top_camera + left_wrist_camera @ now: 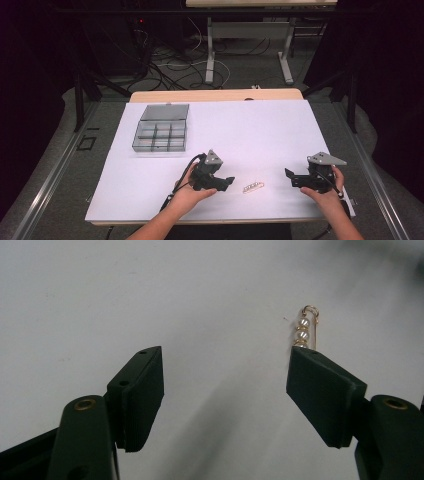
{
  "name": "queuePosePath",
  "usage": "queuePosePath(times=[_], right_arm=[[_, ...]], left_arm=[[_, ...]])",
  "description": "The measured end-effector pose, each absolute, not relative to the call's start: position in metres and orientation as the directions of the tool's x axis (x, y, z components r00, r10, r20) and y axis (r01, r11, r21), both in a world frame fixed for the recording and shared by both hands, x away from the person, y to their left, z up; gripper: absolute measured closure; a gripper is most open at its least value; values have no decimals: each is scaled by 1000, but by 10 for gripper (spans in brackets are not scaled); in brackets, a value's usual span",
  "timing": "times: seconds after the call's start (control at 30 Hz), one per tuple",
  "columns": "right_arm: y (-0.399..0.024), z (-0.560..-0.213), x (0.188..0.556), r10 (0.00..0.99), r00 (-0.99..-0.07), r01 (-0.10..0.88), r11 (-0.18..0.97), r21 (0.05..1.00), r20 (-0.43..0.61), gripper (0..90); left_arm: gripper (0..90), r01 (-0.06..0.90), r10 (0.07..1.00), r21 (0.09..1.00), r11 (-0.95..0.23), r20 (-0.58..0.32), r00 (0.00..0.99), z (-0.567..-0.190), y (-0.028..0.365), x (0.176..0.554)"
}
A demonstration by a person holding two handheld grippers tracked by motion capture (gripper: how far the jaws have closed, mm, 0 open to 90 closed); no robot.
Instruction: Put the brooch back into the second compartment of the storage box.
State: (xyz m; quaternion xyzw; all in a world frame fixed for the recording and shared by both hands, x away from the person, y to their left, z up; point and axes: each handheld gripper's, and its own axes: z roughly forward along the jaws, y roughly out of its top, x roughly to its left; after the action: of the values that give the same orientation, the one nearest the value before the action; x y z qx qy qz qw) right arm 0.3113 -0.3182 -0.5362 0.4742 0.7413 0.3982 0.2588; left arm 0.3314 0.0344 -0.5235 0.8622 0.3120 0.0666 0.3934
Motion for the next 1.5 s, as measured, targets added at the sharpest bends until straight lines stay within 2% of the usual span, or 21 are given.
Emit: queuePosePath(times=[0.73, 1.5], right_arm=[[-318, -537, 311, 906, -422, 503, 233, 832, 2, 61], [-318, -539, 312, 906, -423, 517, 231, 825, 11, 66]], left_arm=[[338, 468, 551, 690, -552, -120, 826, -517, -3, 345], [357, 509, 531, 622, -595, -171, 830, -521, -26, 357]])
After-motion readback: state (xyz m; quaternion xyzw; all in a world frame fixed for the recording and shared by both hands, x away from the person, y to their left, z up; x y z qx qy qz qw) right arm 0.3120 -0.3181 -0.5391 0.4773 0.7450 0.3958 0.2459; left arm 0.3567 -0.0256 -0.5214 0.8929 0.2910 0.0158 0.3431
